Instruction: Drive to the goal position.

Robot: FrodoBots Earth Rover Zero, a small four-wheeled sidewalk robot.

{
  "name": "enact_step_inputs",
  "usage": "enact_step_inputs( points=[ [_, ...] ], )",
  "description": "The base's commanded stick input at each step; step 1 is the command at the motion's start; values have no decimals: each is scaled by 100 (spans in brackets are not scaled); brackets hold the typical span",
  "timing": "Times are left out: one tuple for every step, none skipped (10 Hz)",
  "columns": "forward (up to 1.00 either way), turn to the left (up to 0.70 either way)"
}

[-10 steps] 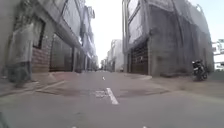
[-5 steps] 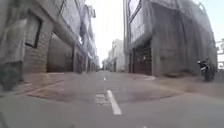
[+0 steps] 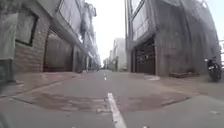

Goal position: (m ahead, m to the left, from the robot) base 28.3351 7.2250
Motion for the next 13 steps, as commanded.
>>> enact_step_inputs(
  points=[
    [85,-34],
    [85,-13],
    [85,-2],
    [85,-1],
    [85,0],
    [85,0],
    [85,0],
    [85,0],
    [85,0],
    [85,0],
    [85,0],
    [85,0],
    [85,0]
  ],
)
